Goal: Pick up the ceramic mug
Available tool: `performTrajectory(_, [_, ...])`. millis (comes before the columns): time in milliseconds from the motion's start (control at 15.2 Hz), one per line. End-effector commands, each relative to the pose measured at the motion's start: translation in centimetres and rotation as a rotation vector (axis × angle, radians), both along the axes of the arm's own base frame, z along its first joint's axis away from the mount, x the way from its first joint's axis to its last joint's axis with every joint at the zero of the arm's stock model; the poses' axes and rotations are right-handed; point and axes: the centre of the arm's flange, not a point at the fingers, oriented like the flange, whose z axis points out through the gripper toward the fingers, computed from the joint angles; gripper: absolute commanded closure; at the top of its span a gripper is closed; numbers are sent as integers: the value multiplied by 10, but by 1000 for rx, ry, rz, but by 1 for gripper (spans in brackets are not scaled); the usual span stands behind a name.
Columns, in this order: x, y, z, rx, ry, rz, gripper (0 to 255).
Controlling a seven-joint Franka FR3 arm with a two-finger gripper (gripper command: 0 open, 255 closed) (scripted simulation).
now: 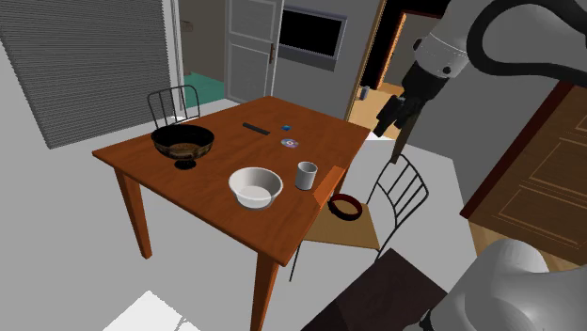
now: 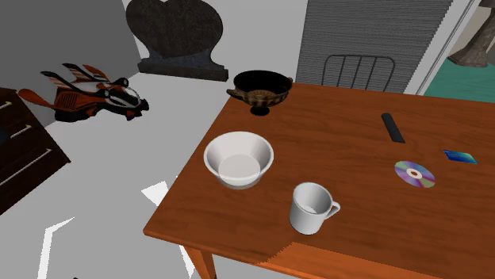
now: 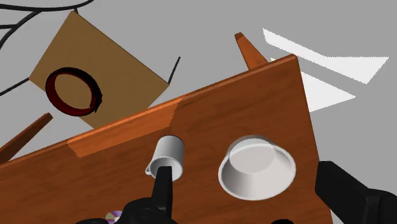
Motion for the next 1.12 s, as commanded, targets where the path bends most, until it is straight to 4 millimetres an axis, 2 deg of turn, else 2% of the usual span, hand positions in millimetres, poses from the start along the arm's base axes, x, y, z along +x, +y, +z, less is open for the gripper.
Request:
performTrajectory(0, [0, 0, 0, 0, 0, 0, 0])
performTrajectory(1056, [171, -46, -134, -5, 124, 73, 0])
